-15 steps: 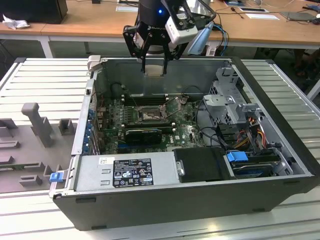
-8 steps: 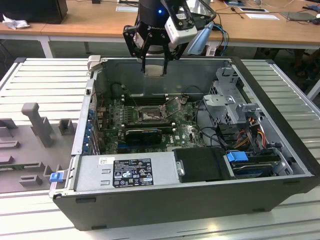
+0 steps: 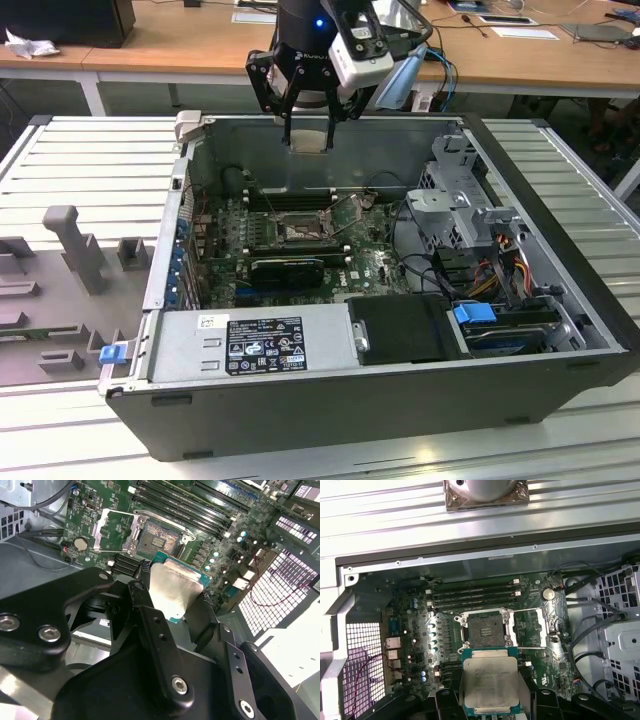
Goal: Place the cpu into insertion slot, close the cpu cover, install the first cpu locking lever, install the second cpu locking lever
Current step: 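Place the cpu into insertion slot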
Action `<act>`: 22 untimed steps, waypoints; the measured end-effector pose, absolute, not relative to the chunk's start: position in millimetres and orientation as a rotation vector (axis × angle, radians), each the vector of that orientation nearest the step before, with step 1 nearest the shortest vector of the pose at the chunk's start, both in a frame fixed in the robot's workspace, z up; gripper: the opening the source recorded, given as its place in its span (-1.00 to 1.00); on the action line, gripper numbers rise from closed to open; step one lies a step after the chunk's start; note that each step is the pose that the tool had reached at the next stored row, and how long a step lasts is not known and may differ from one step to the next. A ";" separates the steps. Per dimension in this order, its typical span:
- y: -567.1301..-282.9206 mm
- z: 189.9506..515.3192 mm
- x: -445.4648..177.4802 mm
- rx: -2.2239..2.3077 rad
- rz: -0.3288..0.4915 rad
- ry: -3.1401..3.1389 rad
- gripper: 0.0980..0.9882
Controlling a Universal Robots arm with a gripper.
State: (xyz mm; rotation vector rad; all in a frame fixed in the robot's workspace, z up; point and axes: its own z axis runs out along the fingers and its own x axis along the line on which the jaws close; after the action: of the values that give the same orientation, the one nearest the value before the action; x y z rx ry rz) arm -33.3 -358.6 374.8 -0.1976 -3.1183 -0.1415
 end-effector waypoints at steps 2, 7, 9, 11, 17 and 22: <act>-358.6 374.8 -33.3 -0.206 -0.142 -3.118 -0.03; -358.6 374.8 -33.3 -0.226 -0.142 -3.117 -0.03; -358.6 374.8 -33.3 -0.232 -0.142 -3.117 -0.03; -358.6 374.8 -33.3 -0.238 -0.142 -3.117 -0.03; -358.6 374.7 -33.2 -0.265 -0.142 -3.115 -0.03; -358.6 374.6 -33.2 -0.316 -0.142 -3.112 -0.03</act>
State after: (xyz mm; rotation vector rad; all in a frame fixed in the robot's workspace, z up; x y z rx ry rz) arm -33.2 -358.6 374.6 -0.3156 -3.1120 -0.1423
